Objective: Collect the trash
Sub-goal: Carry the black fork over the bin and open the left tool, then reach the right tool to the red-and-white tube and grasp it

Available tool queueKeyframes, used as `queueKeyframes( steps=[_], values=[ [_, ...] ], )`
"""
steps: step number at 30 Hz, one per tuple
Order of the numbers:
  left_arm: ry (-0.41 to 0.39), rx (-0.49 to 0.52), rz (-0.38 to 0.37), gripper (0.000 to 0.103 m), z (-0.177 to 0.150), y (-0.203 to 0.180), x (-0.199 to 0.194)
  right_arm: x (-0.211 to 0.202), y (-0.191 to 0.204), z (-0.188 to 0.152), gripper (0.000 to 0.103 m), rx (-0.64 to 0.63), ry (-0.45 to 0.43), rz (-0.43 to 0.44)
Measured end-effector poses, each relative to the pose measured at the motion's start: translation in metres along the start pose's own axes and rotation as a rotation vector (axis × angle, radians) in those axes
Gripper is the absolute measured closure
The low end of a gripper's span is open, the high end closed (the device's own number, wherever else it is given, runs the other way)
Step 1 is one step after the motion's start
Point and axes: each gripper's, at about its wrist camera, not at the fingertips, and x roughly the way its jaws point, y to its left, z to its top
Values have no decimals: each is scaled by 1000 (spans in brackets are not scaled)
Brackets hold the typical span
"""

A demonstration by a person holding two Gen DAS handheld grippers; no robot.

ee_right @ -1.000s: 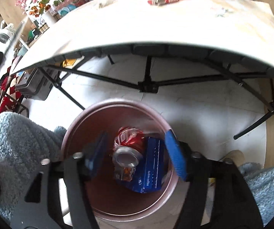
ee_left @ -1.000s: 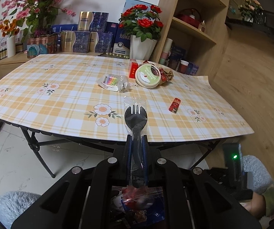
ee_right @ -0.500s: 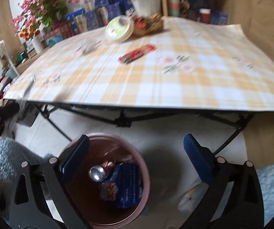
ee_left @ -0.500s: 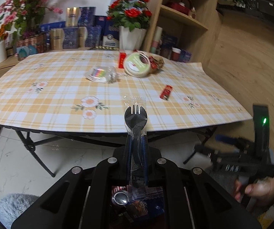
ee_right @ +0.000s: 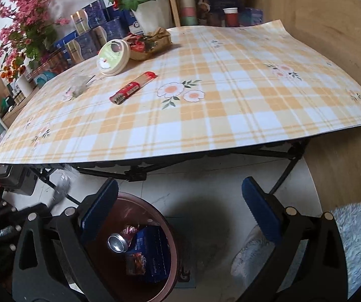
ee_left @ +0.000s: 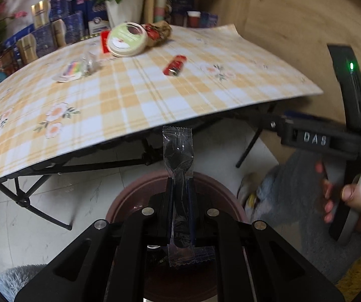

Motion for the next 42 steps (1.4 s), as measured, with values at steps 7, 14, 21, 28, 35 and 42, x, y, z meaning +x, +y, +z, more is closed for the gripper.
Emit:
queueKeyframes(
  steps=[7,14,21,28,35,42],
  values=[
    [-6,3,35,47,0,-2,1,0,-8,-1,6,31,1,-5],
    [-67,-105,89,32,4,21,-13,-4,-8,-1,6,39,-17,19],
    [-164,-244,164,11,5,47,-37,-9,-1,2,6,19,-33,82],
    [-248,-377,254,6,3,69,-57,-10,17,1,6,-56,-32,124],
    [-271,-476,325,6,-1,89,-62,-12,32,6,6,-148,-54,138],
    [-288,-437,374,6,6,87,-54,-13,32,28,6,-179,-86,113]
  ],
)
